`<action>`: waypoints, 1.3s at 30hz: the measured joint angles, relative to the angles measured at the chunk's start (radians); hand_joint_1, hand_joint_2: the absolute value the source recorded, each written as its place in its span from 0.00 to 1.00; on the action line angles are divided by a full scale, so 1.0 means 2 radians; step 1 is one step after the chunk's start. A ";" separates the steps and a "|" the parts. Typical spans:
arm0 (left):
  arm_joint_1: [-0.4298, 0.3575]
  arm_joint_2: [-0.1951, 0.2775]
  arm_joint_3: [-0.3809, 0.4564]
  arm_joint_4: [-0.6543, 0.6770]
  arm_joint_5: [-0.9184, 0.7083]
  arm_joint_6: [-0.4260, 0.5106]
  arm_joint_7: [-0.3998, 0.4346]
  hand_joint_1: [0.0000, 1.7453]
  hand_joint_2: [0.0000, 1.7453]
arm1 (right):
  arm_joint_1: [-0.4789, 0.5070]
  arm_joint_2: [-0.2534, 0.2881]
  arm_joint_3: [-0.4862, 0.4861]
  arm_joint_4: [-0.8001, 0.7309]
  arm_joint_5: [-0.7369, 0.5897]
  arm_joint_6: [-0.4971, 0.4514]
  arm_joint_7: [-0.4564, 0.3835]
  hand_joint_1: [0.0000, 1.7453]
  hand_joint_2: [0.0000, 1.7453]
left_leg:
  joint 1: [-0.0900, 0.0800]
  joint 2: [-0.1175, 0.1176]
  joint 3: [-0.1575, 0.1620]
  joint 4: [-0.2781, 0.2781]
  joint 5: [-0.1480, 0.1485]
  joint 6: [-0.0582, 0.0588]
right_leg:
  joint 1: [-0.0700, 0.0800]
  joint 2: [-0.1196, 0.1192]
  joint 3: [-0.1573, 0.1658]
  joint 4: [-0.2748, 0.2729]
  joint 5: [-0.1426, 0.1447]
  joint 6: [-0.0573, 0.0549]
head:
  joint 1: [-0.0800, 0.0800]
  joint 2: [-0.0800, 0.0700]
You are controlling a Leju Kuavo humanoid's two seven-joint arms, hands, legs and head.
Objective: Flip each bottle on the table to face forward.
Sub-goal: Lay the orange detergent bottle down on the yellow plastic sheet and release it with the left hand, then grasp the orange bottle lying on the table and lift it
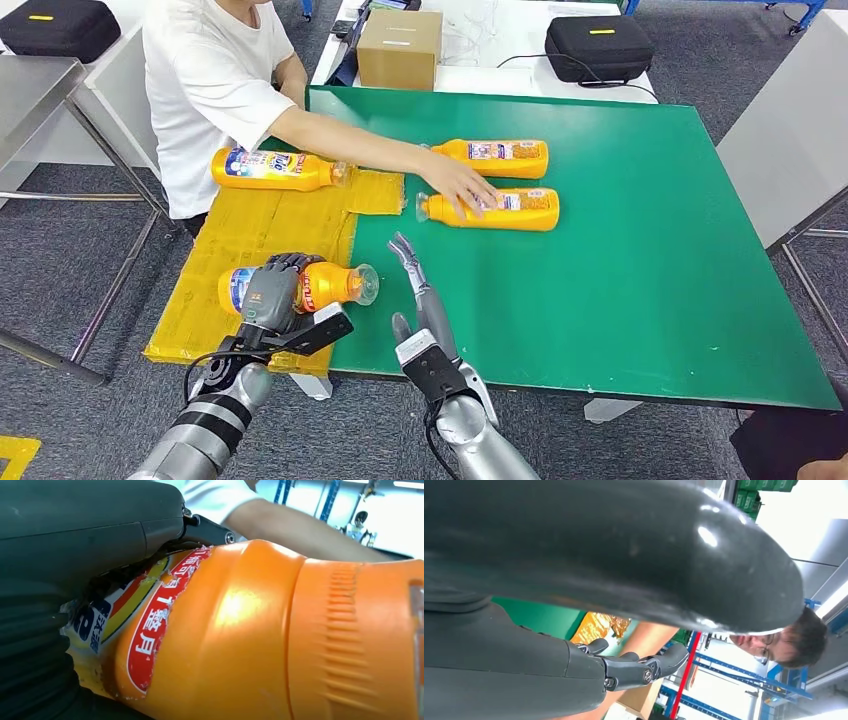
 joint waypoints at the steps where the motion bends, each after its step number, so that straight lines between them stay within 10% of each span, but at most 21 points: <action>1: -0.008 0.000 -0.001 0.014 -0.006 -0.001 0.002 1.00 1.00 | 0.000 0.001 0.001 0.000 -0.001 0.002 0.000 0.00 0.00 | 0.000 0.000 0.000 0.000 0.000 0.000 | 0.000 0.000 0.000 0.000 0.000 0.000 | 0.000 0.000; 19: -0.091 0.007 -0.030 0.158 -0.062 -0.052 0.038 0.91 1.00 | -0.001 0.006 0.023 0.008 -0.022 0.009 0.000 0.00 0.00 | 0.000 0.001 0.005 0.000 0.001 -0.001 | 0.000 0.000 0.004 0.000 0.001 -0.002 | 0.000 0.000; 25: -0.097 0.007 -0.027 0.165 -0.035 -0.088 0.011 0.00 1.00 | -0.001 0.005 0.026 0.008 -0.028 0.009 0.000 0.00 0.00 | 0.000 0.001 0.005 0.000 0.001 -0.001 | 0.000 0.000 0.004 0.000 0.001 -0.002 | 0.000 0.000; 39: -0.088 -0.021 0.033 0.114 0.177 -0.280 -0.075 0.00 1.00 | -0.007 0.005 0.032 0.009 -0.060 0.007 0.000 0.00 0.00 | 0.000 -0.001 0.005 0.000 0.002 -0.001 | 0.000 -0.001 0.006 0.000 0.001 -0.001 | 0.000 0.000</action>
